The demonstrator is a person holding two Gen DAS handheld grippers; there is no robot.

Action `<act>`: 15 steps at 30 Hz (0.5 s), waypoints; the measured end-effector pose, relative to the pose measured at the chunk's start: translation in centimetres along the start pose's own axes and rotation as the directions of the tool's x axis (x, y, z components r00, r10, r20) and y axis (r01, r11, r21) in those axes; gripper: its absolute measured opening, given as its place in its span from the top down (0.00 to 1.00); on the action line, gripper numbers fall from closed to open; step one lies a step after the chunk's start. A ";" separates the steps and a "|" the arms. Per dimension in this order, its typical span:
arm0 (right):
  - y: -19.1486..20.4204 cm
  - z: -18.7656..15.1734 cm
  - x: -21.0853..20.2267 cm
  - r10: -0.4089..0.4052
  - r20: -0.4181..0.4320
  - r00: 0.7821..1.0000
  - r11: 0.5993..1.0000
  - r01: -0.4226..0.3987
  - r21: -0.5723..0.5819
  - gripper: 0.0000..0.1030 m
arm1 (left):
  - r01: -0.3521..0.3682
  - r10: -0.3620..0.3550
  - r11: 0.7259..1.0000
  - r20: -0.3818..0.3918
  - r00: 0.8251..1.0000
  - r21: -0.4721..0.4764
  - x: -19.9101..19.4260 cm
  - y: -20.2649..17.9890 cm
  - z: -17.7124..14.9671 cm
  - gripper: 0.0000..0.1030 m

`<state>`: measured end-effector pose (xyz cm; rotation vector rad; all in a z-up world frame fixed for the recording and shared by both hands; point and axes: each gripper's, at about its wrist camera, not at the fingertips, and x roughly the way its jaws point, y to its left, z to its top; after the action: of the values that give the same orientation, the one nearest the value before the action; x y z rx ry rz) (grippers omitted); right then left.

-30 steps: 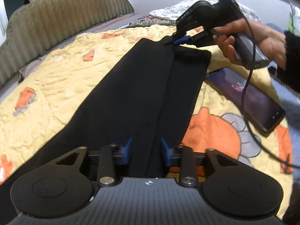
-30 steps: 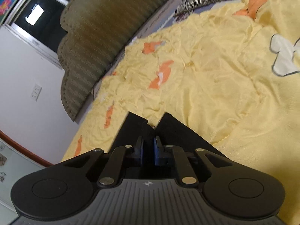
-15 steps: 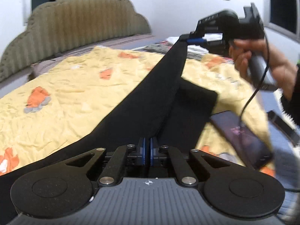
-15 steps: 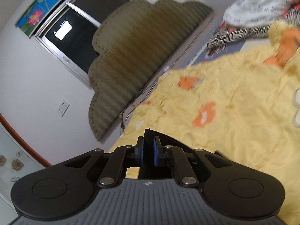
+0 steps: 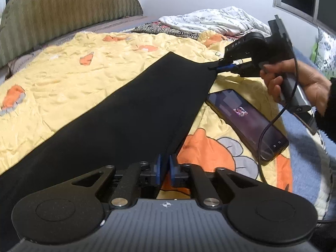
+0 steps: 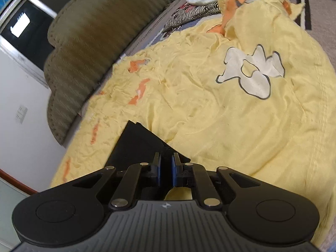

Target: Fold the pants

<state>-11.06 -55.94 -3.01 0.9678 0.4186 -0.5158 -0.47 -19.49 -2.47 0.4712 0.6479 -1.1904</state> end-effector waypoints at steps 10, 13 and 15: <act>14.5 -5.2 -1.9 -0.034 -0.076 0.997 0.671 -0.034 -0.740 0.78 | -0.055 0.063 0.991 0.058 0.996 -0.123 -7.3 4.1 -0.8 0.37; 20.2 -10.9 0.9 -0.015 -0.299 0.954 0.443 -0.261 -0.857 0.78 | -0.108 0.106 0.971 -0.020 0.994 -0.212 -7.2 7.6 -0.6 0.38; 22.4 -13.5 3.2 -0.053 -0.388 0.920 0.346 -0.347 -0.872 0.78 | -0.152 0.133 0.958 -0.093 0.987 -0.243 -6.5 9.5 -0.6 0.38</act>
<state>3.21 -34.66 3.23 -0.0881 0.8266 0.1521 6.90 -11.62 1.51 0.3446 0.8040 -0.9424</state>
